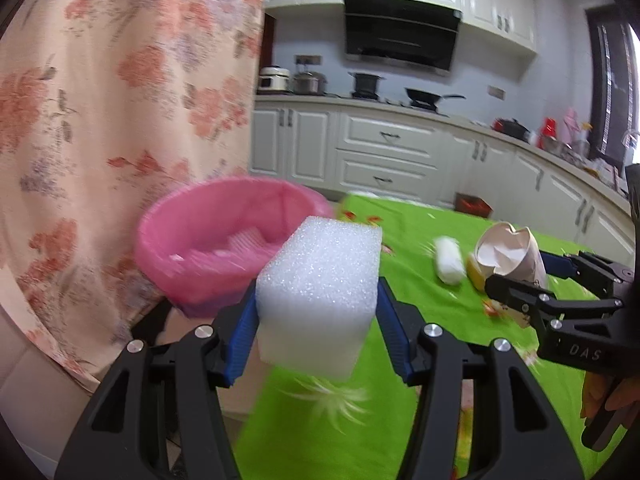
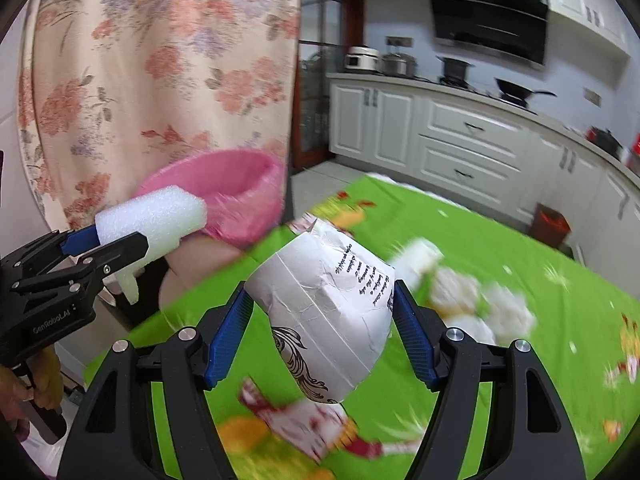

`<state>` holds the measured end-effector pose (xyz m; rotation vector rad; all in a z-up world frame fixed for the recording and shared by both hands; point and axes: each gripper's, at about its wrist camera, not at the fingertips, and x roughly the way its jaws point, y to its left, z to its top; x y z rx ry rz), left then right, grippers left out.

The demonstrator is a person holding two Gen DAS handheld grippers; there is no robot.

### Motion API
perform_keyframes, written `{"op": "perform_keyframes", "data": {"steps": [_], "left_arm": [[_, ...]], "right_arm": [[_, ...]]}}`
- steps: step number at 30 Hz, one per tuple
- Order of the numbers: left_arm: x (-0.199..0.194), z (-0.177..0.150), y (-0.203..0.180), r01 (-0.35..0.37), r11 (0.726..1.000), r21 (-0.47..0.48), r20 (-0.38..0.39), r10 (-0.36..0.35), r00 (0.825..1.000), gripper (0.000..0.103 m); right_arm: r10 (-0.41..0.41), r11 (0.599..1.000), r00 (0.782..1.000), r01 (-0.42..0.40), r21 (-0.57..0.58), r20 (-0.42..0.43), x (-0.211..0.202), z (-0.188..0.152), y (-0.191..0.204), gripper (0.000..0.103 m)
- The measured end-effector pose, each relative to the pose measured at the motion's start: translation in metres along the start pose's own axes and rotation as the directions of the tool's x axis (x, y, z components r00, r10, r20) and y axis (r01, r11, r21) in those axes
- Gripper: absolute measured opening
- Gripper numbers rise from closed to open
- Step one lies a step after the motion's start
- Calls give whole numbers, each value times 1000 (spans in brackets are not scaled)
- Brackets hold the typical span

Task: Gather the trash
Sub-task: 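Carry the foam block and paper cup to the bin and open both tools, then move both tools back over the table toward the tissues and bread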

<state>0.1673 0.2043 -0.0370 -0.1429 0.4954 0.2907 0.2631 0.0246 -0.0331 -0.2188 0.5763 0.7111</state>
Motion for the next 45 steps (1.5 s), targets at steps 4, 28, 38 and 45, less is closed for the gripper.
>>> {"op": "perform_keyframes", "data": {"steps": [4,28,38,45], "left_arm": [[5,19,24,-47,999,-17,28,47,998,54],[122,85,135,-176,981,-84,-18,176,984,60],[109,73,141,-239,958,-156,-15,240,971,89],[79,52,112,-201,963,-181,-10,203,979,98]], "right_arm": [[46,998,999,-45,-46,21,16,23,18,67],[282,953,959,-276,-123,38,154,140,66,75],[272,960,960,-265,-92,73,135,129,44,77],[217,975,974,-213,-65,62,98,96,29,77]]}}
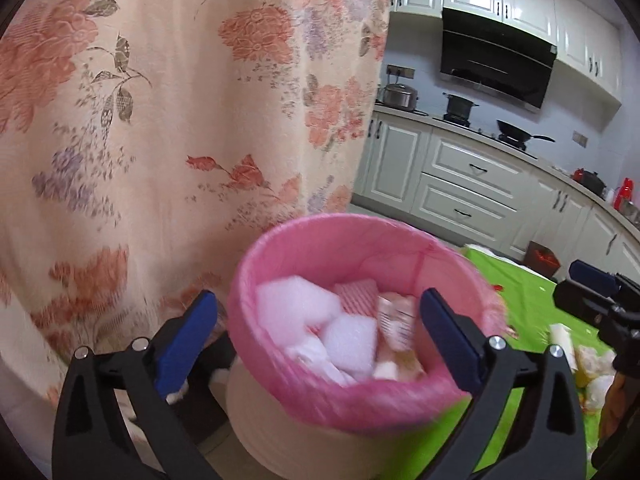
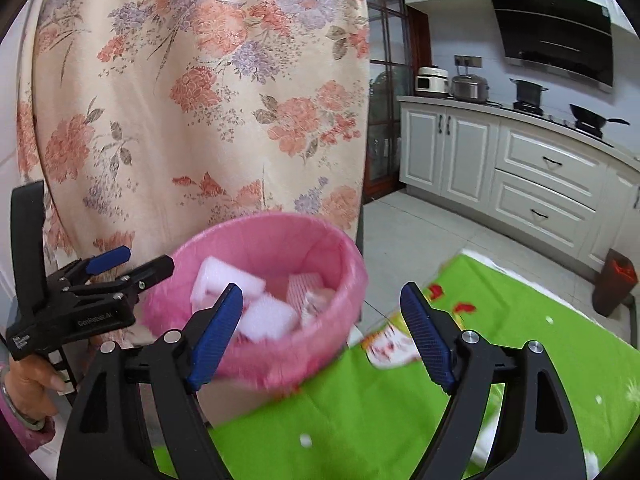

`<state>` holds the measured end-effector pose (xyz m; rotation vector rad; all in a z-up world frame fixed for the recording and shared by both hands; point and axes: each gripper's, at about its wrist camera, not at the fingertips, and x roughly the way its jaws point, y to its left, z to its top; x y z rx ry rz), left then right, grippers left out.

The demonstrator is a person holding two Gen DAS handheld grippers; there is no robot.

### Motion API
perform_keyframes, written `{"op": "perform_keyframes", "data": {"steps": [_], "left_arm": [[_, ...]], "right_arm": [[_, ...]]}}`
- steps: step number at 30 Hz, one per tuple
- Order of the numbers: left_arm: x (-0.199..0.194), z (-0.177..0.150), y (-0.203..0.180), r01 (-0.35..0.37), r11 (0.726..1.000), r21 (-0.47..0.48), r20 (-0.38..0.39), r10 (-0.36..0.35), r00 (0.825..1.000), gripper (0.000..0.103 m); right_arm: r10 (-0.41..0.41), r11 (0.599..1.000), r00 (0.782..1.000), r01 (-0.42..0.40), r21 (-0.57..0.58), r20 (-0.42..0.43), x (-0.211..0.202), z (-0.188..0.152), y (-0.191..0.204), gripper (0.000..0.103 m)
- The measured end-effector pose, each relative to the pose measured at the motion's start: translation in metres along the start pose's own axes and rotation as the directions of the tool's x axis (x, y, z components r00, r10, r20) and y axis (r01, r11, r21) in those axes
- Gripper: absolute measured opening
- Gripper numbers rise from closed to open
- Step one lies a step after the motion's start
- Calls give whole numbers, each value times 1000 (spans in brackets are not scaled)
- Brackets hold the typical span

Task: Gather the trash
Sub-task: 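Move both tools back over the table toward the tissues and bread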

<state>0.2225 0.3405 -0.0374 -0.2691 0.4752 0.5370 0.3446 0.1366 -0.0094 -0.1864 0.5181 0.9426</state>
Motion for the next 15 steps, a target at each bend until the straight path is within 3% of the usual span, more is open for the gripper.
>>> {"op": "perform_keyframes", "data": {"steps": [15], "left_arm": [[-50,-66,-81,136,985,108,-87,-127,988,98]], "right_arm": [[-173,977,984,177,118,-41,-96,-80,-42,77]]}}
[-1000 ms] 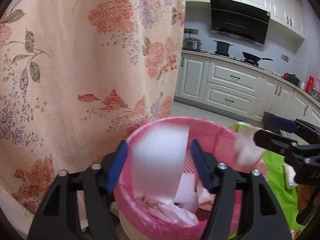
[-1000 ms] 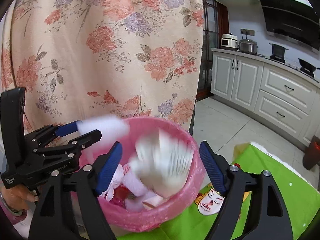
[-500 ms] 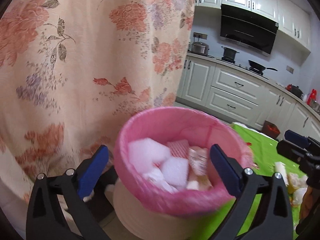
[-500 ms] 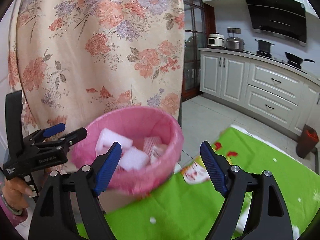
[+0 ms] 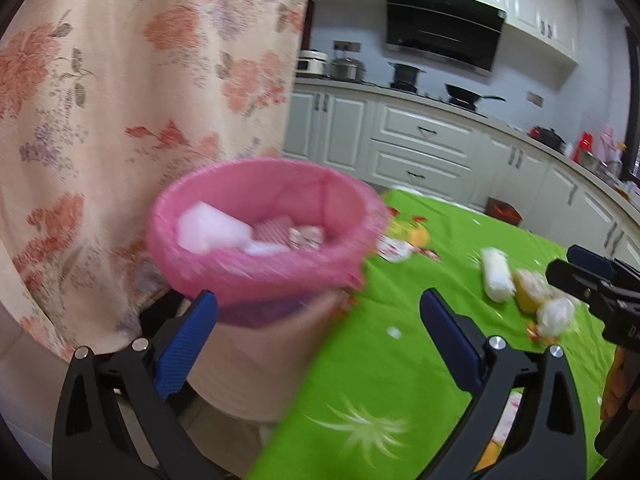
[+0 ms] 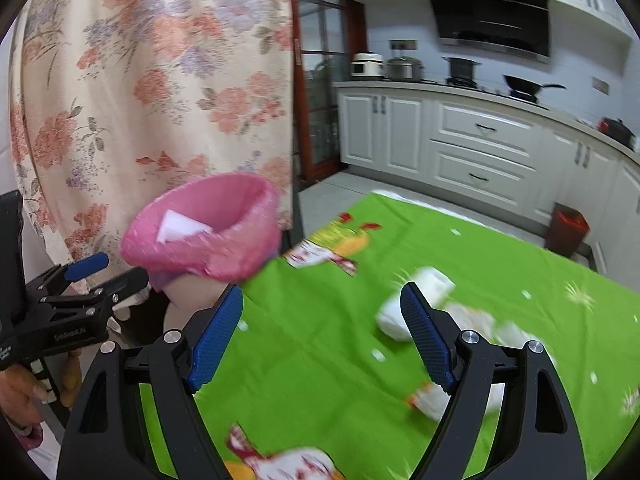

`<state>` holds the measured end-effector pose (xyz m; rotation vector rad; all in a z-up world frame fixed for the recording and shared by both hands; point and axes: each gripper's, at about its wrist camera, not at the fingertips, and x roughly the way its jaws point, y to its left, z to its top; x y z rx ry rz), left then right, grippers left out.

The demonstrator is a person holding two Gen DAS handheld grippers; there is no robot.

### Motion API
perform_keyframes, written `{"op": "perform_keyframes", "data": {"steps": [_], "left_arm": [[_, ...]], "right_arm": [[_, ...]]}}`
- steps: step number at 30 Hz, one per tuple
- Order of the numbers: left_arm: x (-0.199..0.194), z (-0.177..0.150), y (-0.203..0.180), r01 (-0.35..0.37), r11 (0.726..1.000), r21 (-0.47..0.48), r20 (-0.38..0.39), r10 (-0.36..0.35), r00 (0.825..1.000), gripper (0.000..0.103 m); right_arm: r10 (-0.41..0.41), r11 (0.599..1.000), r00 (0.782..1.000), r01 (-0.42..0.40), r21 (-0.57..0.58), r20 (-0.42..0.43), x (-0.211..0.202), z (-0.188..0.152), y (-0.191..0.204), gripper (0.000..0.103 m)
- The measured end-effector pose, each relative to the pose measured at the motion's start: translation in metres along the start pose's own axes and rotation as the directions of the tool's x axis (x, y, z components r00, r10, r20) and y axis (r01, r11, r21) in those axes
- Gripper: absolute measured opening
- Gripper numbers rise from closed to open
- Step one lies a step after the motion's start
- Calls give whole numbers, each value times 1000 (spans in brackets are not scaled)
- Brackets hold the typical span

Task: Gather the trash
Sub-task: 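Move both tools back over the table toward the tissues and bread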

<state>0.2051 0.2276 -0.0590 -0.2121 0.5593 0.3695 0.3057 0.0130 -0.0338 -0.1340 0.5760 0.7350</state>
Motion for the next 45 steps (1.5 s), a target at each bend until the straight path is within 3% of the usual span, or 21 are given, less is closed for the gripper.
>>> {"op": "perform_keyframes", "data": {"steps": [11,19,27,42,43,45], "left_arm": [[-4,-35,-83,119,987,109,-55,-114,992,98],[8,-50,-110,148,979,141,-96,-136,986,98],[25,-53,-103,126,987,98,-124,-114,986,98],[26,-44,-76,109,993,47,-111,-103,988,98],[26,-44,-73,108,993,40,-114,-102,988,98],[27,-44,-70,107,994,34,-117,-103,988,98]], "right_arm": [[-122,980,991,129,154,-53,-32,-54,-63,77],[-186,957,979,200,208,-86,-38,-69,-98,77],[-204,925,965,245,291,-164,-16,-78,-118,77],[-189,940,958,240,243,-216,32,-64,-98,76],[-192,940,957,243,238,-220,33,-64,-97,75],[-192,942,954,245,230,-230,35,-65,-97,63]]}}
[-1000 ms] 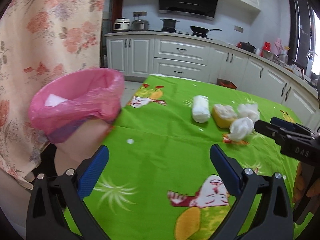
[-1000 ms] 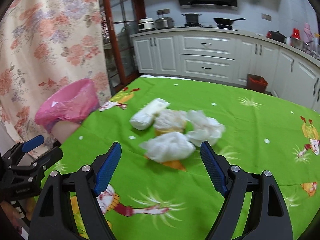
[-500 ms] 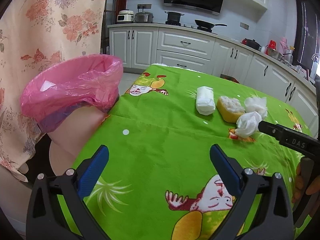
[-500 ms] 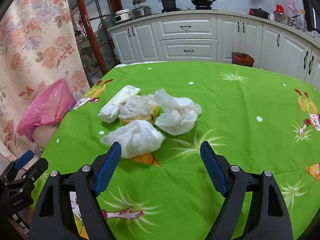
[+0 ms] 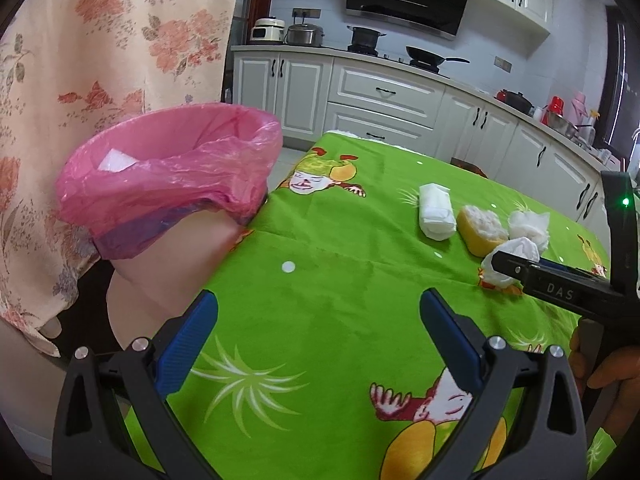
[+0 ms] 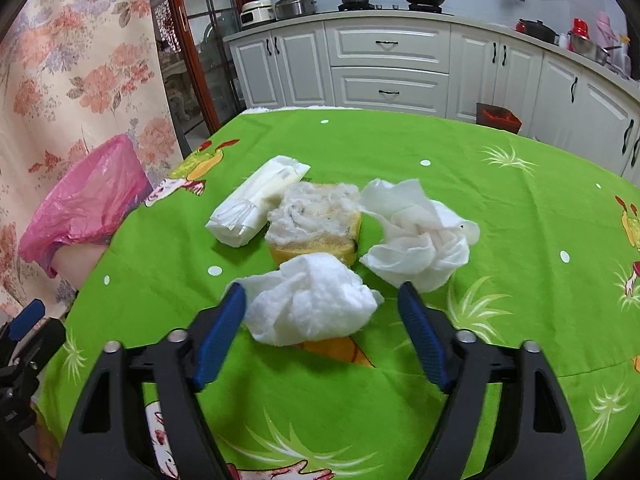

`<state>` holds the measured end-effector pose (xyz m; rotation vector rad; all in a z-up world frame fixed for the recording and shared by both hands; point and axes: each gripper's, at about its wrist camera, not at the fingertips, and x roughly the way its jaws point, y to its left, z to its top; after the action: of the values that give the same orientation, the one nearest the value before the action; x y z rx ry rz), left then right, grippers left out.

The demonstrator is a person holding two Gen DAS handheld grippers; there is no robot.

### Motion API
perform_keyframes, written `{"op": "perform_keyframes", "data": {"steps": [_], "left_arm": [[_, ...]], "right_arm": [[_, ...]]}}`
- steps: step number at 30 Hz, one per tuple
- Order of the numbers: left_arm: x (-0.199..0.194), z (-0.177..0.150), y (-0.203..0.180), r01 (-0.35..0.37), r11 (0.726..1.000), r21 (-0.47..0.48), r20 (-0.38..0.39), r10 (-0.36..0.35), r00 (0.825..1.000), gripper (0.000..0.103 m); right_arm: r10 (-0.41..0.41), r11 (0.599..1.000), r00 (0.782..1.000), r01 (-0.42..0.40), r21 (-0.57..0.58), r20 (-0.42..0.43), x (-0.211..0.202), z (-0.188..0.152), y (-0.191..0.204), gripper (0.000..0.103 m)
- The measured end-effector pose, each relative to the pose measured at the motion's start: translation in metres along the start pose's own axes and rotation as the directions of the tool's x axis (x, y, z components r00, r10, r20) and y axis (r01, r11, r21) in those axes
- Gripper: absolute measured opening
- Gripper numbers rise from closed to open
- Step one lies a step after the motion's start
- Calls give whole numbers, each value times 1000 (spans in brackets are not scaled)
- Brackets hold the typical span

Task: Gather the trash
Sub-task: 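Move both tools back over the table toward the tissues and bread, then grasp a crumpled tissue with the right tool while the left tool grasps another tissue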

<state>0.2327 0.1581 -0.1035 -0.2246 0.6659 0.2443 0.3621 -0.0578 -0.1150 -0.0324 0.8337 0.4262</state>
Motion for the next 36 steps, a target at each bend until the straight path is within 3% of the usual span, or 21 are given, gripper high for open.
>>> {"op": "perform_keyframes", "data": {"steps": [1,2,3,6,13,22,36], "left_arm": [[0,0,1,-1,1000,-1,-2,1,1000,98],[0,-1,1,0,1000,-1,-4,0,1000,98],[0,-1,0,1,1000,2,-5,-1,1000,98],[-2,-1,-5,7,1000,14,-5,-7,1000,98],[-8,-1,-33,34,998,54,-11,-33,999,98],[-4,0,-91,109,986,123,-32,-106,994,98],[43,13,-201,185,957,224,-54,-177,983,94]], "right_arm": [[3,1000,1000,-3,0,-1,0,0,0,57],[12,1000,1000,-12,-2,0,-1,-1,0,44],[16,1000,1000,-16,-8,-1,-1,-2,-1,37],[21,999,1000,-21,-38,12,-10,-7,1,30],[16,998,997,-11,-66,72,-42,-18,-9,29],[-32,999,992,30,18,122,-77,-32,-58,29],[-100,986,980,75,149,170,-108,-49,-126,29]]}}
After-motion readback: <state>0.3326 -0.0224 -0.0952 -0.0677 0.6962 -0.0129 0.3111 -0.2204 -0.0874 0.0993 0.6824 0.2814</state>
